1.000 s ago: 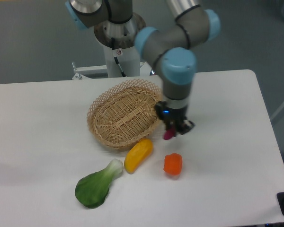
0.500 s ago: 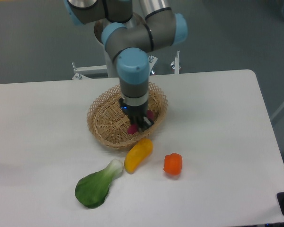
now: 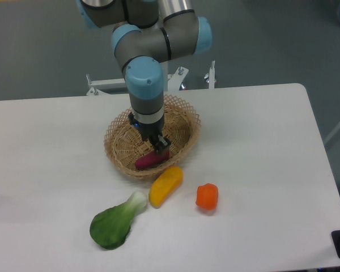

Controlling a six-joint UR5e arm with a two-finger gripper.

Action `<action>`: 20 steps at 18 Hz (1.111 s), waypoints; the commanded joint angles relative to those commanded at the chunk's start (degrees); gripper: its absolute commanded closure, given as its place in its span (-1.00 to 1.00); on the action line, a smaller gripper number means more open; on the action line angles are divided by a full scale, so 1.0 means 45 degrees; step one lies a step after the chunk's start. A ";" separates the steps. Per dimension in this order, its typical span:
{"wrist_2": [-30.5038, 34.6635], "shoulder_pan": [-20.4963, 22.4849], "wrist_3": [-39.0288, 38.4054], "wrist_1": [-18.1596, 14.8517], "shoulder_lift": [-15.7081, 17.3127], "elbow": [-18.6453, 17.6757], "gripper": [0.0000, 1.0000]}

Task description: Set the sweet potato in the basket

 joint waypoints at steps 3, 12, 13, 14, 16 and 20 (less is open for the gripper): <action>0.0058 0.0174 -0.0020 0.0136 -0.0098 0.0448 -1.00; 0.0019 0.2557 0.0622 0.0274 -0.1053 0.2263 -1.00; 0.0000 0.2829 0.0876 0.0254 -0.1209 0.2537 -1.00; 0.0019 0.3103 0.1071 0.0254 -0.1327 0.2752 -1.00; 0.0000 0.3650 0.1443 0.0254 -0.1580 0.3085 -1.00; -0.0001 0.4589 0.2887 0.0137 -0.2088 0.3729 -1.00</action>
